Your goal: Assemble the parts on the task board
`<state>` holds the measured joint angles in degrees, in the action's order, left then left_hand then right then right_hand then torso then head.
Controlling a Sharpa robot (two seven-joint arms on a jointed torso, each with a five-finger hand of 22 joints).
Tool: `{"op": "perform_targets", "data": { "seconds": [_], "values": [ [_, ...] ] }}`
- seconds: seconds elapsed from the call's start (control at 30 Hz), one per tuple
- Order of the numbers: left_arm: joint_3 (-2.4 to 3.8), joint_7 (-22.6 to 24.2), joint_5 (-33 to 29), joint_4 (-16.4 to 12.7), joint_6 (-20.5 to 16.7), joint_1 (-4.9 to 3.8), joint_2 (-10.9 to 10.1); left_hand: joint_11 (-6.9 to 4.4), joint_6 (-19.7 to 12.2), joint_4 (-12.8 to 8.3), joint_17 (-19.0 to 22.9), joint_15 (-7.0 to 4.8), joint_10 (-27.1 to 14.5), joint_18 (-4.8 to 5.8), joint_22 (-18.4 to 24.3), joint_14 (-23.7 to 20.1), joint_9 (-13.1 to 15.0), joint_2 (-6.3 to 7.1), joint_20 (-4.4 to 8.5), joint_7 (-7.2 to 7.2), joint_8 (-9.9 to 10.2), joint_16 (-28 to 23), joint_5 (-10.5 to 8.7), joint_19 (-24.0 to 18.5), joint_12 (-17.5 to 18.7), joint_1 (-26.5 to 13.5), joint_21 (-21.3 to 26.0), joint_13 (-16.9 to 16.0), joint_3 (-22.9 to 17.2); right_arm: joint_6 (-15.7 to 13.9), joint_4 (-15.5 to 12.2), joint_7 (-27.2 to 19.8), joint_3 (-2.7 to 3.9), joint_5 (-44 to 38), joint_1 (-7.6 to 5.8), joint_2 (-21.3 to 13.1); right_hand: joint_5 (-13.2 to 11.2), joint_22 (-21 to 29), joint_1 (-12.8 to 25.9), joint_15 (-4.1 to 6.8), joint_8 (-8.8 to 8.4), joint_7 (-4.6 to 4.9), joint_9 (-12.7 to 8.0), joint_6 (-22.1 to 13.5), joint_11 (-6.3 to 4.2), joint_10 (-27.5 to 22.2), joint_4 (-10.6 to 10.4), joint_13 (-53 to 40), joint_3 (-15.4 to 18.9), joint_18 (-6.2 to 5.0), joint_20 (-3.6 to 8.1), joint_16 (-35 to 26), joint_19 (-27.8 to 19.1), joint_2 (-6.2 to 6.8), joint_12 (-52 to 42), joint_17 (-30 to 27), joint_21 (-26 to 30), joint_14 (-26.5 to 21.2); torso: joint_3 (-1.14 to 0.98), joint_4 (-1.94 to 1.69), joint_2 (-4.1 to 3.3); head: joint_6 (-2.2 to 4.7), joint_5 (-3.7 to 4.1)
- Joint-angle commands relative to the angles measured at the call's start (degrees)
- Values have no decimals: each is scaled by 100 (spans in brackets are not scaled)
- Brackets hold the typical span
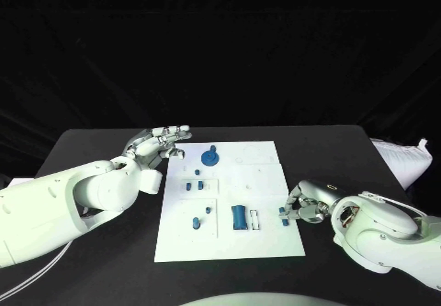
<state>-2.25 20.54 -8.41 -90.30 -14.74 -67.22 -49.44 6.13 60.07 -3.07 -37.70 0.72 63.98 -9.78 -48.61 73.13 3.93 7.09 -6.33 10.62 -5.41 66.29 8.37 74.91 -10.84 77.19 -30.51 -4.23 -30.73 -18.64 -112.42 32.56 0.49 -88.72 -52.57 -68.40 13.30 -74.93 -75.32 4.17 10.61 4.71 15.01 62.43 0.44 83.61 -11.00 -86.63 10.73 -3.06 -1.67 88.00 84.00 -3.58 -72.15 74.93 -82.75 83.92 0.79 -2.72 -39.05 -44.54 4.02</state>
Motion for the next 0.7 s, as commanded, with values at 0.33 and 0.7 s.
{"op": "perform_targets", "data": {
  "seconds": [0.33,0.7],
  "values": [
    [0,23,-16,-7,105,0,4,2,-39,0,6,15,-31,-57,9,-44,-4,-38,15,-8,-20,11,-28,-45,-36,-7,36,8,41,625,129,101,-3,-451,65,163,13,-403,-52,-8,-41,-39,-22,109,-70,88,-6,771,-10,46,-30,0,176,-40,75,1150,17,535,1,6,0,-20,-25],
    [0,21,-16,-7,110,0,2,2,-39,0,6,15,-31,-57,9,-44,-4,-38,15,-8,-20,11,-28,-45,-36,-7,36,8,41,1337,228,113,-7,-1552,187,395,-962,-492,-950,54,-134,-98,-91,276,-133,81,575,757,-486,67,31,47,202,-73,99,1238,-35,551,0,-3,2,-30,-45]
  ]
}}
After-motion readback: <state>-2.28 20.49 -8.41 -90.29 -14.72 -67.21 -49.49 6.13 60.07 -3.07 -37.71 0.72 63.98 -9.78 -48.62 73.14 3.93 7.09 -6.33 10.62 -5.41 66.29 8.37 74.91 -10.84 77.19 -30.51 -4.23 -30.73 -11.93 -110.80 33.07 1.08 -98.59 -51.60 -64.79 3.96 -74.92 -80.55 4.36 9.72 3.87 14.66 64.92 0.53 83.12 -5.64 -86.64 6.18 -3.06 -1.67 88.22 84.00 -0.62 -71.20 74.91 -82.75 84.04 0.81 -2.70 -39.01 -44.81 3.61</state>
